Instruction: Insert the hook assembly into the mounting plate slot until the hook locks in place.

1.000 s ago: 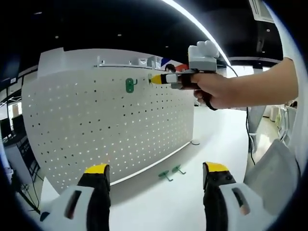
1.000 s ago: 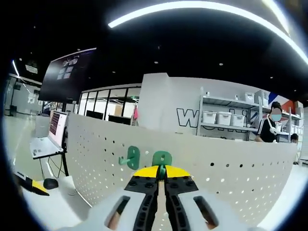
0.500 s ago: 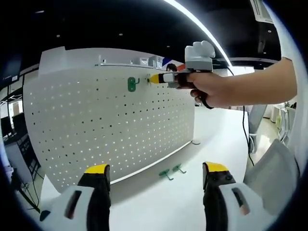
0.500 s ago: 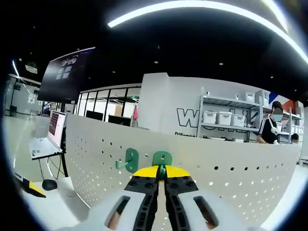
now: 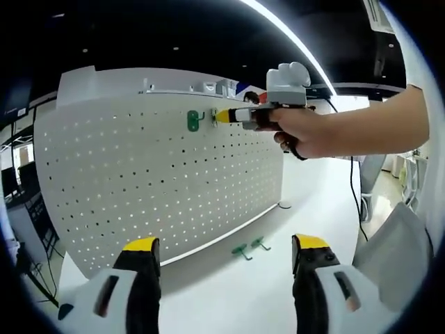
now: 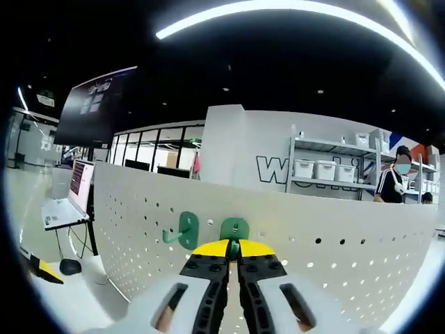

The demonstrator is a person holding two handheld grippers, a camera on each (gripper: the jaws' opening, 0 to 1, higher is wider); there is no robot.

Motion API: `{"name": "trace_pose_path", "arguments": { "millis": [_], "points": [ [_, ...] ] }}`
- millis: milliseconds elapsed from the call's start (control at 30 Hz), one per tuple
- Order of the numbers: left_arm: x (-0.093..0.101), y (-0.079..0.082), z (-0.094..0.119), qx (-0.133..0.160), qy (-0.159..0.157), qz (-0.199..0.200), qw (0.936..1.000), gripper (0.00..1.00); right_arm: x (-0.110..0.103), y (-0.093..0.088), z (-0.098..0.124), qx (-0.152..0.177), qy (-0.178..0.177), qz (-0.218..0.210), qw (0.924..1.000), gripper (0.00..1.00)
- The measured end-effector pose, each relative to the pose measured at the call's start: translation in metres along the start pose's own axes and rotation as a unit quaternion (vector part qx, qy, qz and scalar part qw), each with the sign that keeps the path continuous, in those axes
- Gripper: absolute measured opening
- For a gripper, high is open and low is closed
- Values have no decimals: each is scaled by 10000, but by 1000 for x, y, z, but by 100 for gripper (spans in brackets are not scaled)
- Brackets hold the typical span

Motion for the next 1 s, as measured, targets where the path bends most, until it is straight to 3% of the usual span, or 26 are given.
{"name": "trace_pose_path", "arguments": {
  "millis": [400,433,567,800,900,1000],
  "points": [
    [-1,6,1,82,-4,104,9999,79,-6,-1,-3,-106,-304,-8,9995,1],
    [0,5,1,74,-14,110,9999,79,-6,0,-3,-148,-336,221,9991,1],
    [2,5,3,89,-71,118,9999,79,-9,0,-5,-163,-481,9,9987,1],
    [1,2,6,133,-125,153,9997,79,-13,0,-8,-252,-760,-55,9968,2],
    [1,1,7,158,-127,207,9996,78,-17,-1,-10,-445,-805,223,9955,3],
    [3,-3,8,174,-163,258,9994,78,-17,-2,-10,-372,-894,157,9952,3]
  ]
}}
Point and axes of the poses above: the point that each gripper's makers call its tool centre point, and the gripper's own axes: z roughly backward along the fingers, x roughly to its right, y roughly out of its top, the point moved 8 cm from there along z, roughly backward along the fingers, and after that the axes turned 4 degrees about y, right-handed, at the moved point
